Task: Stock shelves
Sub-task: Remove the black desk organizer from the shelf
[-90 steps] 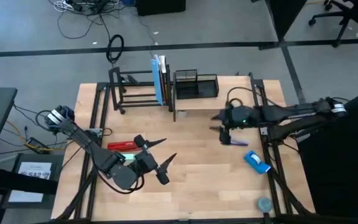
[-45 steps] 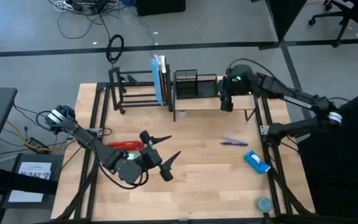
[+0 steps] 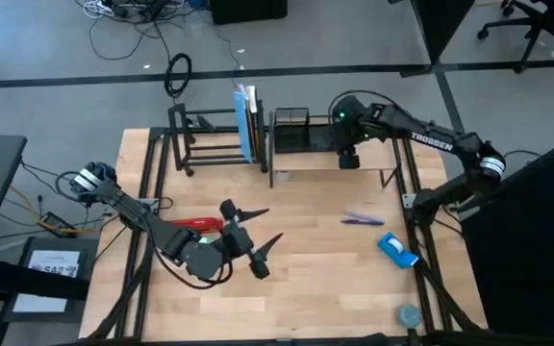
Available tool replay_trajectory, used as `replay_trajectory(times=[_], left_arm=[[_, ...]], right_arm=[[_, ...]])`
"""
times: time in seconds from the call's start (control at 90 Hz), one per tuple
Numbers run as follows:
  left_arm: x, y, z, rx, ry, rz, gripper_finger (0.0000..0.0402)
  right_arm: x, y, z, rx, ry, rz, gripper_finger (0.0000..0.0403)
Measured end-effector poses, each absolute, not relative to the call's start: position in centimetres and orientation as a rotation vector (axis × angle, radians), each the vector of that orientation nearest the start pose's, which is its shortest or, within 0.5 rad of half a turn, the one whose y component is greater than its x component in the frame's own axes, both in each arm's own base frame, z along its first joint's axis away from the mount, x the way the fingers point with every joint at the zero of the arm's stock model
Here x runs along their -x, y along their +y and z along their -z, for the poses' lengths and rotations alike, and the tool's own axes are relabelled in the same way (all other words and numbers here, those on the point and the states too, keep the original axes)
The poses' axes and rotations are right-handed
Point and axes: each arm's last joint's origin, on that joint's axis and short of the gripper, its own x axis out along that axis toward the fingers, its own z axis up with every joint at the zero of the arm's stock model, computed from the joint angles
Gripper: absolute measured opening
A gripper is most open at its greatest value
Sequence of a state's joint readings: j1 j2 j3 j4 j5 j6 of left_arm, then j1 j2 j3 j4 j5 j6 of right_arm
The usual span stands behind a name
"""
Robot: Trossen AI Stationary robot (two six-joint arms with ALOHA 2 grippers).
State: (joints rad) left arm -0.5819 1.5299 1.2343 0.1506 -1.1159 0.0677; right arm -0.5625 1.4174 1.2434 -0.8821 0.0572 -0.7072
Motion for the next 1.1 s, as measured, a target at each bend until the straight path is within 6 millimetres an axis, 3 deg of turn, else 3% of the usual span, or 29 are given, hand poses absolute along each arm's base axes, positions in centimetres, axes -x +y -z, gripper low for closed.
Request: replay_trajectory(times=[0.311,0.5,0.733,0.922,1.1], left_arm=[[-29.9,-16.6,-34.2,-0.176,0.115,-0.530,0.0284],[-29.9,-16.6,-34.2,-0.175,0.114,-0.530,0.0284],[-29.9,-16.6,-34.3,-0.168,0.105,-0.530,0.0284],[-29.7,-16.9,-34.3,-0.166,0.102,-0.521,0.0284],[-29.5,-17.3,-34.3,-0.161,0.099,-0.507,0.0284]], right_arm=[[-23.9,-13.8,-29.7,0.404,1.239,0.162,0.0007],[-24.4,-12.3,-32.3,0.417,1.218,0.172,0.0001],[-25.5,-7.3,-36.1,0.465,1.134,0.096,0.0000],[-25.8,-4.3,-36.1,0.454,1.143,0.039,0.0000],[-25.8,-5.0,-35.3,0.455,1.180,0.087,0.0000]])
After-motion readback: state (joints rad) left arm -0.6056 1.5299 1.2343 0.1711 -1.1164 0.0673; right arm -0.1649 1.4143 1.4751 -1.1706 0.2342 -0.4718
